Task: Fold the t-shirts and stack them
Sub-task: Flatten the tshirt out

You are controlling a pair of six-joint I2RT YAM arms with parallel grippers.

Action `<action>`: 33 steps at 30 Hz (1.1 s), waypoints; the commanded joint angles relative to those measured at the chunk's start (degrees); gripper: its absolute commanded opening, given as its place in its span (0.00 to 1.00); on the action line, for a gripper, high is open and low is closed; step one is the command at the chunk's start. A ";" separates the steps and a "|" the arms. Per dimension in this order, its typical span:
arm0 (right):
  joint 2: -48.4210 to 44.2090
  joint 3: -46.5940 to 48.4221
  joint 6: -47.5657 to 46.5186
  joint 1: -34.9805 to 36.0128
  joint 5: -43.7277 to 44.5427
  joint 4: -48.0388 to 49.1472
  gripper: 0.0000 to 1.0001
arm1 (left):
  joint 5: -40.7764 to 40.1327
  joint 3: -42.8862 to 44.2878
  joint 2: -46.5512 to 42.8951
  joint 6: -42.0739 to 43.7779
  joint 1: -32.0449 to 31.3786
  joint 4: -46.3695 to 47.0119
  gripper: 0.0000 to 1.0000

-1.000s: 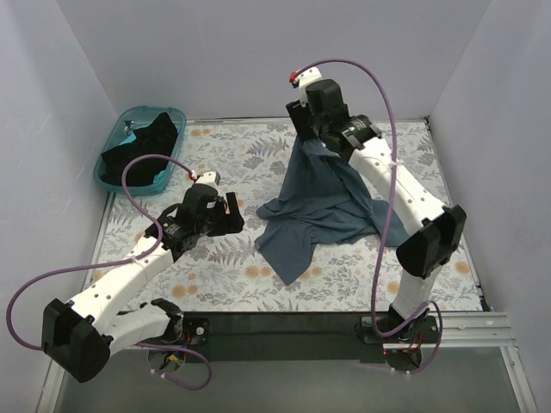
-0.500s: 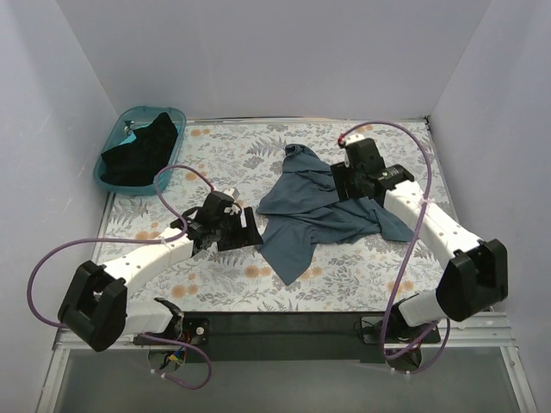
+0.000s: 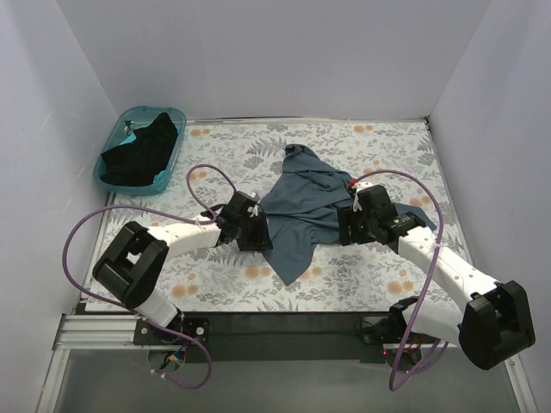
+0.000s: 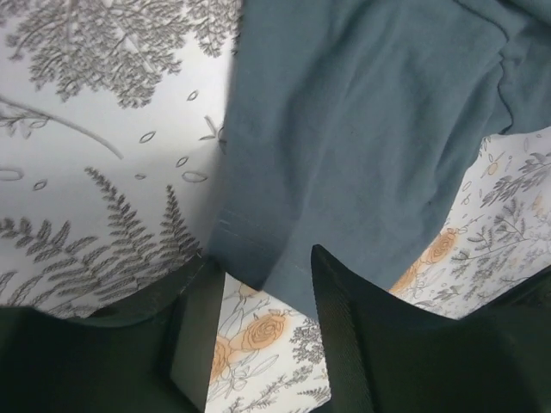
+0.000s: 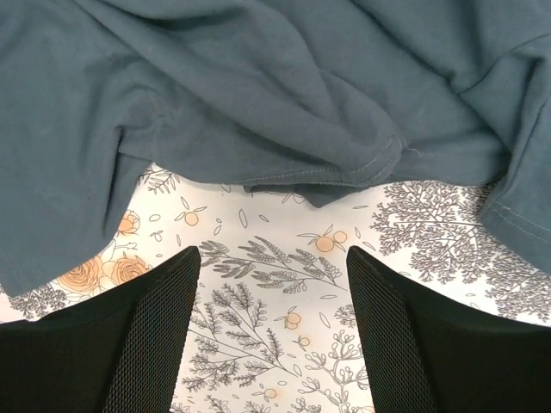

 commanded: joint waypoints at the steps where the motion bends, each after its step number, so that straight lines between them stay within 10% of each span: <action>1: -1.60 -1.43 1.98 -0.38 -1.87 3.48 0.64 | -0.25 1.63 2.30 -0.07 -1.85 1.74 0.40; 4: -2.21 -2.22 2.34 -0.38 -1.79 3.75 0.64 | 1.77 1.72 2.05 -0.77 -2.56 1.13 0.00; 20: -0.55 -3.28 3.84 -8.55 4.98 4.36 0.65 | -21.96 5.50 -31.86 4.75 6.84 -27.98 0.00; 33: 8.85 2.08 2.69 -9.52 18.51 4.36 0.66 | -25.20 10.24 -30.65 7.22 10.71 -31.57 0.00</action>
